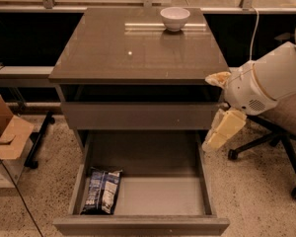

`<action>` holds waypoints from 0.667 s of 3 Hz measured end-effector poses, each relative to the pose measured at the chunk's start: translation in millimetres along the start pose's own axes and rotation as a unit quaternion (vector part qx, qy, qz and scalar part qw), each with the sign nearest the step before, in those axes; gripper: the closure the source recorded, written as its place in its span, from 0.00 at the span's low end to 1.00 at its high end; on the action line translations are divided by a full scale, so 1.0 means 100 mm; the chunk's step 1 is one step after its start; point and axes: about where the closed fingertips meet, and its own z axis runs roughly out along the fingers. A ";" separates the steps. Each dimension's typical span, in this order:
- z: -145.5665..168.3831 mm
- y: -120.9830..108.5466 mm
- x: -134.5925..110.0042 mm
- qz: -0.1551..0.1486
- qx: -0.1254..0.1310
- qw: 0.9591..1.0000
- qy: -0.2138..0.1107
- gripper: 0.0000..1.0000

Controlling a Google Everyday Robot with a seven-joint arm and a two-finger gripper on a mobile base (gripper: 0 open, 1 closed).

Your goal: Pick blue chip bag from middle drawer and place on counter

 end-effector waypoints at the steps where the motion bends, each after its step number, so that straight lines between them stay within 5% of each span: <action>1: 0.18 0.06 0.00 -0.004 -0.019 1.000 0.010 0.00; 2: 0.49 0.17 0.04 0.012 -0.039 0.999 -0.013 0.00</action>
Offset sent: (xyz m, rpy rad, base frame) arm -0.0039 0.0402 -0.0819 0.1106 0.1194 0.0268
